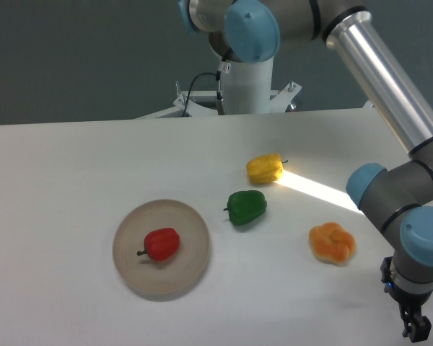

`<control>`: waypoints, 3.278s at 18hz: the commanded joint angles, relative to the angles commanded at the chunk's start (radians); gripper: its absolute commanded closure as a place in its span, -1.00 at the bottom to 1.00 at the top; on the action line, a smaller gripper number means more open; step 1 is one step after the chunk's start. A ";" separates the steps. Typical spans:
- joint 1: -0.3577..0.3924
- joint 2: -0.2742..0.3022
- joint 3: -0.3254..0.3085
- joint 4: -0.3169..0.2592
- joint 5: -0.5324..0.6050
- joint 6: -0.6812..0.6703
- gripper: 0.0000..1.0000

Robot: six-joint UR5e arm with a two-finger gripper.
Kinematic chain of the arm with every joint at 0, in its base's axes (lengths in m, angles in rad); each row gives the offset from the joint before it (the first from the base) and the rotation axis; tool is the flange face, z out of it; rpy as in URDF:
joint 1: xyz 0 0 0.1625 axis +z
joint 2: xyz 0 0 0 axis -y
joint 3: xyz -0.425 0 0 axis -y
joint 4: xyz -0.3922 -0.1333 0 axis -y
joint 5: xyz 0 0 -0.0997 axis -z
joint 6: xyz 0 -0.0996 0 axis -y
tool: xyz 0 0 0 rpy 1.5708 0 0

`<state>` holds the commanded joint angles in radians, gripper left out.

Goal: Pick up the red pepper from the plate
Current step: 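Move the gripper over the plate and lower it onto the red pepper, then close the gripper fingers around the red pepper on the plate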

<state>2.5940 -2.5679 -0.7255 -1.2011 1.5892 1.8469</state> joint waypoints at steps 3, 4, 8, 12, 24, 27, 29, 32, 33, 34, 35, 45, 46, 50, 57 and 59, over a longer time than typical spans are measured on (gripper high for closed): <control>-0.003 0.011 -0.017 0.000 -0.002 -0.003 -1.00; -0.005 0.018 -0.028 0.000 -0.002 -0.006 -1.00; -0.031 0.078 -0.101 -0.002 -0.002 -0.052 -1.00; -0.095 0.199 -0.248 -0.002 -0.003 -0.153 -1.00; -0.331 0.406 -0.546 0.009 -0.011 -0.518 -1.00; -0.400 0.422 -0.586 0.014 -0.021 -0.610 -1.00; -0.449 0.422 -0.601 0.015 -0.034 -0.701 -1.00; -0.505 0.419 -0.636 0.075 -0.035 -0.790 -1.00; -0.517 0.420 -0.655 0.109 -0.035 -0.810 -1.00; -0.525 0.419 -0.663 0.126 -0.037 -0.819 -1.00; -0.534 0.416 -0.667 0.129 -0.037 -0.821 -1.00; -0.548 0.387 -0.669 0.138 -0.037 -0.845 -1.00; -0.548 0.385 -0.666 0.138 -0.037 -0.845 -1.00; -0.546 0.371 -0.667 0.144 -0.035 -0.845 -1.00; -0.549 0.359 -0.672 0.167 -0.035 -0.848 -1.00; -0.549 0.351 -0.670 0.169 -0.035 -0.851 -1.00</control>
<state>2.0448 -2.2166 -1.3959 -1.0324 1.5539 0.9956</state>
